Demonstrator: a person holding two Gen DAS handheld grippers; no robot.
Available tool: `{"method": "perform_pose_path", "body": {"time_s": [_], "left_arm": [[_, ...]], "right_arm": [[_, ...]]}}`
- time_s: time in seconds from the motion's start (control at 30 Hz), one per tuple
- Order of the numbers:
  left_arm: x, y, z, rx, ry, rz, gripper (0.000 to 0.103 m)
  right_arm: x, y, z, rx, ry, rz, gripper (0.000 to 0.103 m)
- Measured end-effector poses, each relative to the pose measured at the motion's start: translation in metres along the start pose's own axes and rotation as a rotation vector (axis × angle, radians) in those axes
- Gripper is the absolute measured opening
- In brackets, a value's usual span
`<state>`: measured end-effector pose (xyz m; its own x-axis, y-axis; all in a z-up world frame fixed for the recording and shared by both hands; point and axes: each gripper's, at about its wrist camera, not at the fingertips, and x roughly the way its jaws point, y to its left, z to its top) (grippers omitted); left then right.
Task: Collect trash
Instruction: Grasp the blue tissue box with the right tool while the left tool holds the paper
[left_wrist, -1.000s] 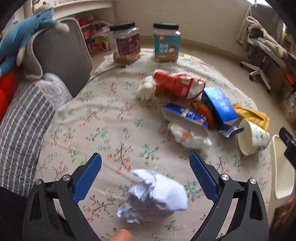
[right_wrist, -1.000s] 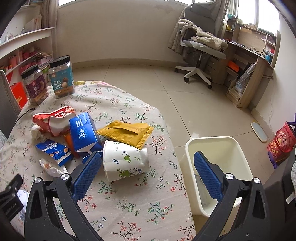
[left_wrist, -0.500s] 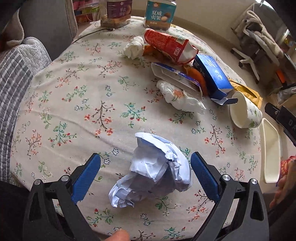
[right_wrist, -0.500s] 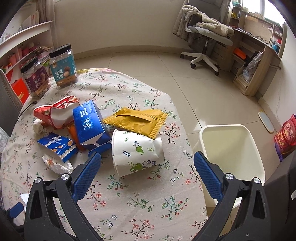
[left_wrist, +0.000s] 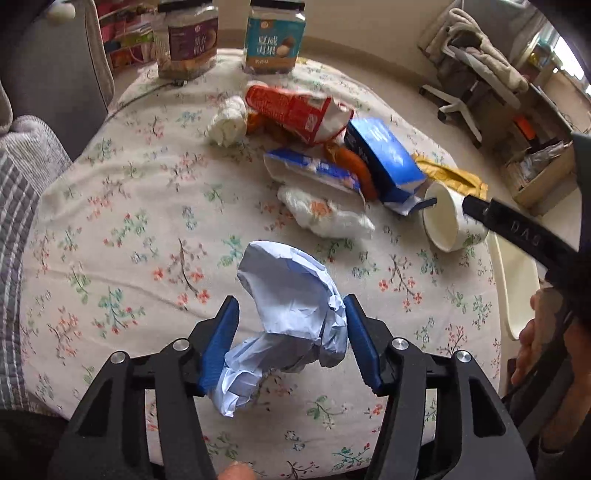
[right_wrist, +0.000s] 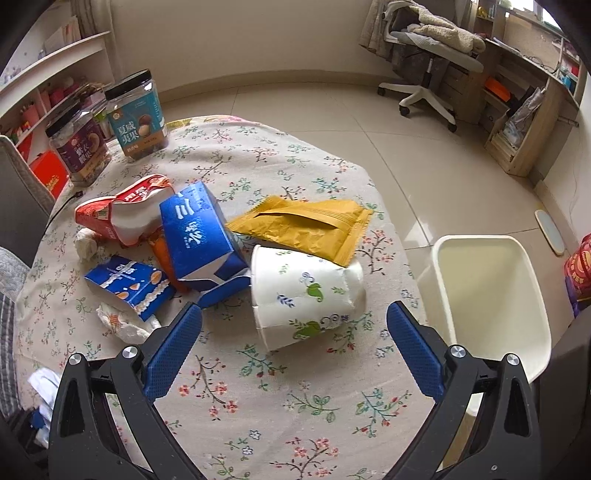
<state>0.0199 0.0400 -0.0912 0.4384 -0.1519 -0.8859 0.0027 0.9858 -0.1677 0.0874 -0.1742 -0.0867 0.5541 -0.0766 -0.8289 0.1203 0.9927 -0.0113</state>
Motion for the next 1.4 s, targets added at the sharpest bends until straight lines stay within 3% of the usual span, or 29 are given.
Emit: {"method": "perform_pose_path", "body": {"time_s": [0.23, 0.37, 0.57, 0.7, 0.73, 0.83, 1.17, 1.4], "left_arm": [[-0.034, 0.012, 0.076, 0.102, -0.177, 0.108, 0.058], [-0.029, 0.022, 0.093, 0.105, -0.244, 0.145, 0.058], [0.001, 0.045, 0.099, 0.025, -0.167, 0.110, 0.058], [0.001, 0.042, 0.104, 0.033, -0.206, 0.141, 0.058], [0.001, 0.041, 0.105, 0.033, -0.208, 0.139, 0.058], [0.005, 0.041, 0.106, 0.029, -0.205, 0.135, 0.058], [-0.008, 0.049, 0.108, -0.046, -0.266, 0.144, 0.058], [-0.017, 0.043, 0.104, -0.060, -0.310, 0.160, 0.058]], "right_arm": [[0.018, 0.039, 0.035, -0.106, -0.008, 0.023, 0.096], [0.047, 0.053, 0.051, -0.118, 0.051, 0.037, 0.096], [0.086, 0.072, 0.055, -0.174, 0.124, 0.019, 0.087], [0.100, 0.074, 0.057, -0.134, 0.158, 0.075, 0.071], [0.101, 0.074, 0.058, -0.133, 0.156, 0.082, 0.063], [0.098, 0.072, 0.057, -0.115, 0.150, 0.092, 0.059], [0.026, 0.077, 0.049, -0.116, -0.026, 0.164, 0.058], [-0.018, 0.077, 0.039, -0.155, -0.156, 0.148, 0.058]]}}
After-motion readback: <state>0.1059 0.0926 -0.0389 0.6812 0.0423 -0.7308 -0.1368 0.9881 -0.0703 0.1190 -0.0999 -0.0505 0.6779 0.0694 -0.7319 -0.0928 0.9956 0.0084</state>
